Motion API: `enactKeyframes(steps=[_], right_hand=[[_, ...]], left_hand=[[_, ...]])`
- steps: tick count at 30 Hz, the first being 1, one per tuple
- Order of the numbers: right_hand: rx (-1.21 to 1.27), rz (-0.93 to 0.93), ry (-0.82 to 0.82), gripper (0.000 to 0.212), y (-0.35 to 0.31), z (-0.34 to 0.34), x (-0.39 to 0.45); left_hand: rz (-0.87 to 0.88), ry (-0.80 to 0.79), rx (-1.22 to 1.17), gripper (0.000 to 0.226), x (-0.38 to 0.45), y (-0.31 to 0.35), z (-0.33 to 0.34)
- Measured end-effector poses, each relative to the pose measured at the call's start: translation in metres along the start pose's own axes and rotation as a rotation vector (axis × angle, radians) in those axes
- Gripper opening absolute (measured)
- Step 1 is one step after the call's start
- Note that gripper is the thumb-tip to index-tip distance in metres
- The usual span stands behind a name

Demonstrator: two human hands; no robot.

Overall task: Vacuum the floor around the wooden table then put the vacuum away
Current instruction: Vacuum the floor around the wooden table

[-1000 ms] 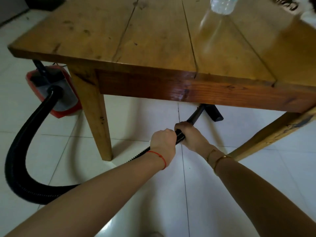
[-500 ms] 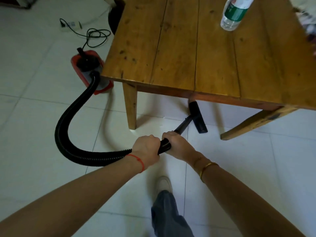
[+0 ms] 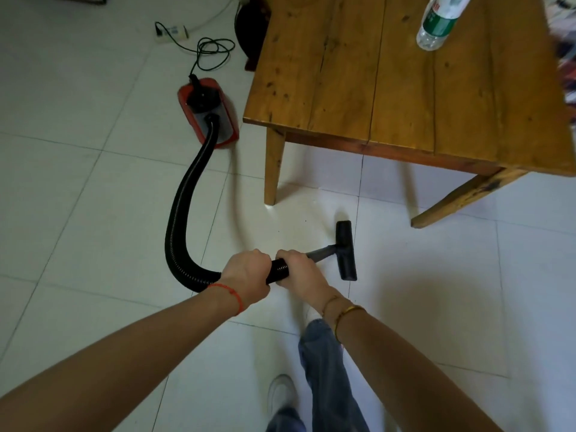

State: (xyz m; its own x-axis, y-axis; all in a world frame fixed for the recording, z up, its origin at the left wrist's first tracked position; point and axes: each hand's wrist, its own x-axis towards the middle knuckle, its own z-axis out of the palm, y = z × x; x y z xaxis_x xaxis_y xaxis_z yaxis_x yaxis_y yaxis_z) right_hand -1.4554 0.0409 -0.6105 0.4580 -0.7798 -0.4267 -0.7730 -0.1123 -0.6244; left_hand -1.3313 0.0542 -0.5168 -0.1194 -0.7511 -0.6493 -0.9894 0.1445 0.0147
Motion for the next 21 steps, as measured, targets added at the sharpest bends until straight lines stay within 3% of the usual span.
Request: enactKeyframes(steps=[12,21], right_hand=[[-0.040,-0.095,-0.156,0.022,-0.048,0.020,-0.001],[-0.108,-0.079,-0.214,0.020,-0.014,-0.022,0.028]], left_hand=[[-0.120,-0.046,-0.064,0.007,-0.038,-0.035,0.012],[-0.084,-0.050,-0.107,0.012,0.008,-0.016,-0.011]])
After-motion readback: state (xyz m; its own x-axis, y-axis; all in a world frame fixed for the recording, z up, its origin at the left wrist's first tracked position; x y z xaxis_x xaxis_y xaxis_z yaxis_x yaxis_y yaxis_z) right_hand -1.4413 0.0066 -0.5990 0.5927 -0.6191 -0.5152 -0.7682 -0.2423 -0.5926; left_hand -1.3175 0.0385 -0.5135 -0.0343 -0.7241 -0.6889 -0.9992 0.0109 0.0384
